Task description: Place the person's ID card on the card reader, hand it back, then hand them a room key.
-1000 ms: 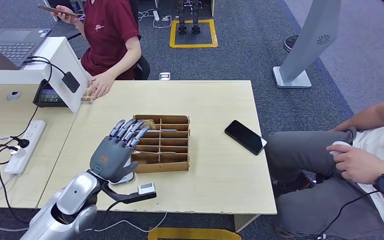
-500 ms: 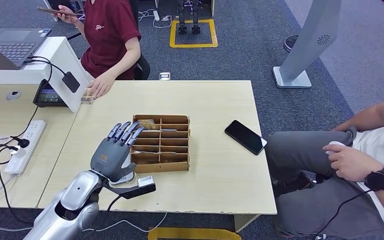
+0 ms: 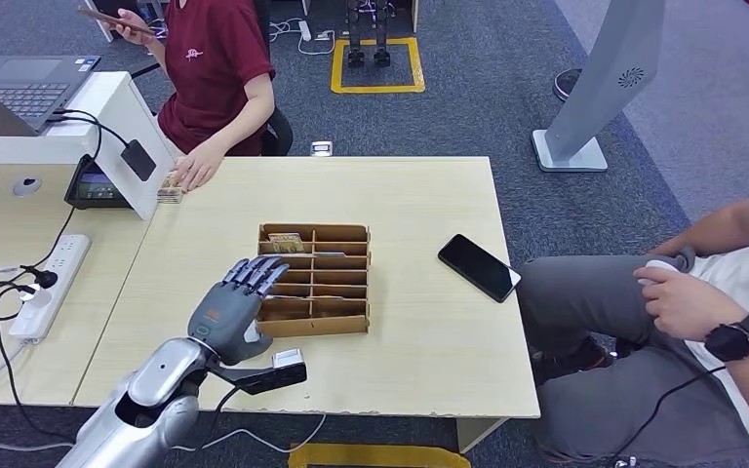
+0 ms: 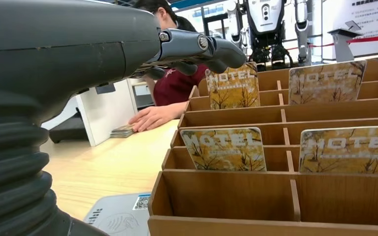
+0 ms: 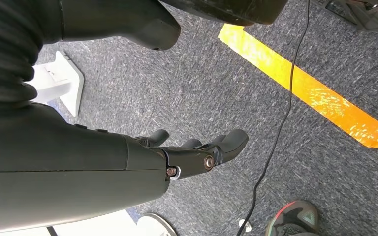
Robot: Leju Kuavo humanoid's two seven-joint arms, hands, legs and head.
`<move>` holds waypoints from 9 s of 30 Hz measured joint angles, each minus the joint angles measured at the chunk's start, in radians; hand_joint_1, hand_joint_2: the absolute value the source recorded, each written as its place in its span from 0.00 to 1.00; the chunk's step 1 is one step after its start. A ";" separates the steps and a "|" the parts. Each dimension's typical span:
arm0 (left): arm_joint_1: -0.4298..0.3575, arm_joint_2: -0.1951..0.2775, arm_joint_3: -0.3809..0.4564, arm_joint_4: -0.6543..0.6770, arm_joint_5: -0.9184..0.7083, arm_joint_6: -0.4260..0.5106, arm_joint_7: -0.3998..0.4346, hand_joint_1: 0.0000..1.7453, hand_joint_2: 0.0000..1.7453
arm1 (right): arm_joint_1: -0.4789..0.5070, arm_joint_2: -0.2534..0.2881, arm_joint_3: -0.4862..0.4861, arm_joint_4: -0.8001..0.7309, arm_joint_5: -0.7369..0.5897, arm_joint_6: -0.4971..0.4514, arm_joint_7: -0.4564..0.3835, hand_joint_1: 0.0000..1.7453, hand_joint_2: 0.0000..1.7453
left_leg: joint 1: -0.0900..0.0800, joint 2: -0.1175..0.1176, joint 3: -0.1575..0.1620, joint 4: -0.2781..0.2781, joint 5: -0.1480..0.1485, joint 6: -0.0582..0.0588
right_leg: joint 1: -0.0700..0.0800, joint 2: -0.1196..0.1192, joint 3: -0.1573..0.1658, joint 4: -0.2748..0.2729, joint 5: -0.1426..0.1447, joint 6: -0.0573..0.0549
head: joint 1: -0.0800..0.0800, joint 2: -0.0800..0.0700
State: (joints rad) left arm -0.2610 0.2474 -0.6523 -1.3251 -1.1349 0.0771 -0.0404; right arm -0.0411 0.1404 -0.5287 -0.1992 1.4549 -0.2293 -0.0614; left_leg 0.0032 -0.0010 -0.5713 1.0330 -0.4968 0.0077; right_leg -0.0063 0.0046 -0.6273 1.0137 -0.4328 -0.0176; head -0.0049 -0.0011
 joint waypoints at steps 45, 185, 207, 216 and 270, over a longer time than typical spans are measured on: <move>-0.021 -0.063 0.000 0.009 0.103 -0.006 0.000 0.00 1.00 | -0.001 0.008 0.001 -0.005 0.021 0.000 0.007 0.00 1.00 | 0.000 0.000 0.000 0.000 0.000 0.000 | 0.000 0.000 0.000 0.000 0.000 0.000 | 0.000 0.000; 0.003 -0.073 0.000 0.055 0.055 0.036 0.023 1.00 1.00 | -0.011 0.009 0.029 -0.012 0.036 -0.004 -0.023 0.00 1.00 | 0.000 0.000 -0.001 0.000 0.000 0.000 | 0.000 0.000 0.000 0.000 0.000 0.000 | 0.000 0.000; 0.003 -0.073 0.000 0.055 0.055 0.036 0.023 1.00 1.00 | -0.011 0.009 0.029 -0.012 0.036 -0.004 -0.023 0.00 1.00 | 0.000 0.000 -0.001 0.000 0.000 0.000 | 0.000 0.000 0.000 0.000 0.000 0.000 | 0.000 0.000; 0.003 -0.073 0.000 0.055 0.055 0.036 0.023 1.00 1.00 | -0.011 0.009 0.029 -0.012 0.036 -0.004 -0.023 0.00 1.00 | 0.000 0.000 -0.001 0.000 0.000 0.000 | 0.000 0.000 0.000 0.000 0.000 0.000 | 0.000 0.000; 0.003 -0.073 0.000 0.055 0.055 0.036 0.023 1.00 1.00 | -0.011 0.009 0.030 -0.012 0.036 -0.004 -0.023 0.00 1.00 | 0.000 0.000 -0.001 0.000 0.000 0.000 | 0.000 0.000 0.000 0.000 0.000 0.000 | 0.000 0.000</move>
State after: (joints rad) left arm -0.2583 0.1740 -0.6522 -1.2699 -1.0800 0.1129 -0.0175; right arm -0.0517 0.1495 -0.4990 -0.2113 1.4908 -0.2331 -0.0839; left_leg 0.0033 -0.0012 -0.5719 1.0330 -0.4968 0.0078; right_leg -0.0063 0.0047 -0.6271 1.0137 -0.4328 -0.0176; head -0.0050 -0.0012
